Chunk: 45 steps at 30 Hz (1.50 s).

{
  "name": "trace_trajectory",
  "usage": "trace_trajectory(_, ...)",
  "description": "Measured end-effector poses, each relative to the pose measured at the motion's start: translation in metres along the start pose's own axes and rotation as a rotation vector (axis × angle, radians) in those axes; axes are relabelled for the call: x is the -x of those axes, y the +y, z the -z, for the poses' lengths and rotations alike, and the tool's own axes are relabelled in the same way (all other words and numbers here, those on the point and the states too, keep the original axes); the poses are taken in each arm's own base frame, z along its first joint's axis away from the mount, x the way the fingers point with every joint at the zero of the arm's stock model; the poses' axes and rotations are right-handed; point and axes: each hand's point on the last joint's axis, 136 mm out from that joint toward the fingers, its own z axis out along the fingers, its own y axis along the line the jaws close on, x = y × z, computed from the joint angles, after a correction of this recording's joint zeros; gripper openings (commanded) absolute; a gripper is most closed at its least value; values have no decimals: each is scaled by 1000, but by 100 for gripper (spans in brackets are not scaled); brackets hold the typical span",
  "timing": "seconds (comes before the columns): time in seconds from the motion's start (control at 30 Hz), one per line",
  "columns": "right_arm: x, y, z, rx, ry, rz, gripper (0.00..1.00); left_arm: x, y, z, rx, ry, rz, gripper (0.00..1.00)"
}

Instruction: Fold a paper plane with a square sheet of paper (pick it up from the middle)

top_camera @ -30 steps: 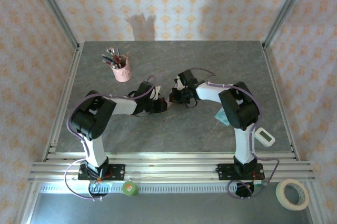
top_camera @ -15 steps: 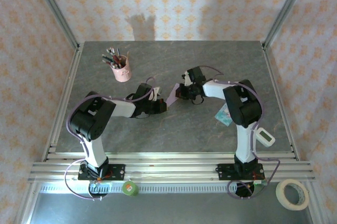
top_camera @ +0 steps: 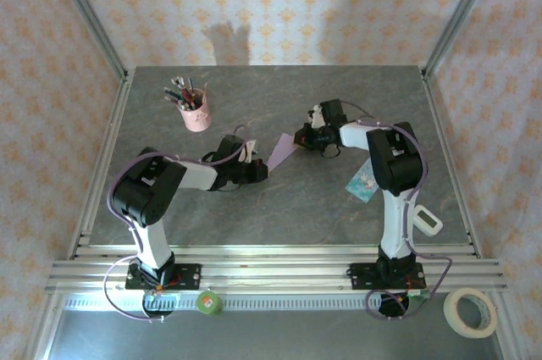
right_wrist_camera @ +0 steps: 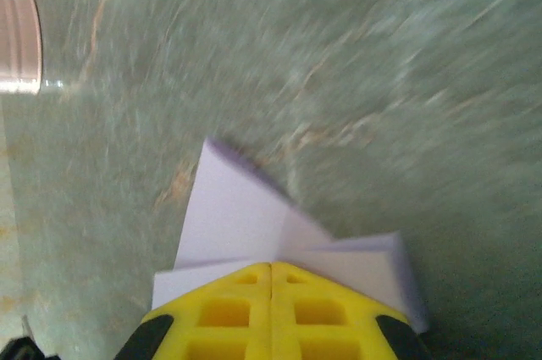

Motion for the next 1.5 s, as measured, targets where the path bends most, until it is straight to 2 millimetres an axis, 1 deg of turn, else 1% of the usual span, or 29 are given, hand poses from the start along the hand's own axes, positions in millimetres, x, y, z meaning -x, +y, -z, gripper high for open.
trace_trajectory(0.17,30,-19,12,-46,-79,-21,3,0,-1,0,-1,0,0,0)
trace_trajectory(0.27,51,-37,24,-111,-151,-28,4,2,-3,1,1,9,4,0)
trace_trajectory(0.33,59,-45,32,-140,-181,-39,6,2,-4,2,8,22,18,10)
trace_trajectory(0.4,63,-47,42,-164,-207,-42,10,3,-7,6,11,27,35,19)
trace_trajectory(0.5,62,-33,60,-183,-238,-31,19,16,-24,19,-5,-5,42,31)
trace_trajectory(0.6,59,-6,78,-179,-274,-3,30,38,-43,41,-20,-80,20,42)
trace_trajectory(0.7,48,19,84,-181,-286,26,39,59,-49,67,-11,-169,14,55)
trace_trajectory(0.77,34,30,80,-197,-274,35,46,71,-44,84,15,-228,21,64)
trace_trajectory(0.83,14,36,71,-227,-245,37,53,78,-34,101,60,-290,36,73)
trace_trajectory(0.9,-5,39,60,-263,-212,38,58,81,-19,116,115,-339,46,80)
trace_trajectory(0.93,-15,42,54,-287,-196,39,61,81,-11,122,146,-360,52,83)
trace_trajectory(1.03,-42,52,39,-336,-164,51,65,79,10,137,227,-402,70,89)
trace_trajectory(1.13,-61,59,25,-383,-146,52,66,78,26,148,295,-431,84,93)
trace_trajectory(1.23,-66,61,15,-425,-152,41,66,79,35,156,338,-449,85,95)
trace_trajectory(1.37,-59,59,4,-479,-174,14,64,80,44,162,373,-455,87,96)
trace_trajectory(1.5,-55,54,-2,-532,-187,-7,61,80,50,164,387,-453,89,99)
